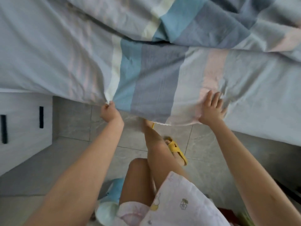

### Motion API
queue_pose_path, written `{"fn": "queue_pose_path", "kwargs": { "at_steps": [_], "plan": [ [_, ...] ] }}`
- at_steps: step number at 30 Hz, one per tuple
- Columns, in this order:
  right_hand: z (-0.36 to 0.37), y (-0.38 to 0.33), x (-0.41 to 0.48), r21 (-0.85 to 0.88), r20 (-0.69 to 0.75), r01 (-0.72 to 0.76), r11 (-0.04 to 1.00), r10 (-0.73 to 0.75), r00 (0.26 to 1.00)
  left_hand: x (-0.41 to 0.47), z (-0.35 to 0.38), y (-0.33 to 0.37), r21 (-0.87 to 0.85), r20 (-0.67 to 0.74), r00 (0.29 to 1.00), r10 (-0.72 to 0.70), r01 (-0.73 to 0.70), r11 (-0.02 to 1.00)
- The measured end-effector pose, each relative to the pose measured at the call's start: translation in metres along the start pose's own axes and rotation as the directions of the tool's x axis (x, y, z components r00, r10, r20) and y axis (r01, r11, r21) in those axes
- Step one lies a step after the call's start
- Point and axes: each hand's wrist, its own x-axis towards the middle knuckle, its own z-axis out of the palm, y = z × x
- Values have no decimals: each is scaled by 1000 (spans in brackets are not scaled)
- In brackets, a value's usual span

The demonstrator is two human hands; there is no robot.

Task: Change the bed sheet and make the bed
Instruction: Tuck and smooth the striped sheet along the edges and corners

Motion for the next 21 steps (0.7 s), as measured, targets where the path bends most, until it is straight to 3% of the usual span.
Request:
{"fn": "queue_pose_path", "kwargs": {
  "at_steps": [3,5,7,9,12,14,17,21],
  "plan": [
    [-7,-54,-11,283,-44,-31,959,45,998,36,-6,29,-55,-4,1000,-11,11,998],
    [-11,-98,-21,363,-91,17,932,17,996,71,-20,53,70,-116,990,79,-71,995],
    [-11,-142,-31,353,-117,93,931,-55,992,104,-39,76,210,-107,972,211,-185,960],
    [-10,-179,-41,321,-110,161,933,-132,985,135,-54,94,431,-56,944,324,-270,861],
    [-4,-228,-55,299,-98,272,915,-254,962,174,-69,114,660,102,934,341,-321,679],
    [1,-255,-65,315,-106,299,901,-280,954,198,-74,121,656,152,904,401,-395,643],
    [7,-279,-77,422,-122,281,862,-253,960,213,-80,127,598,269,801,535,-574,559],
    [16,-309,-87,608,-251,199,768,-51,967,222,-91,139,586,430,715,551,-685,432]
  ]
}}
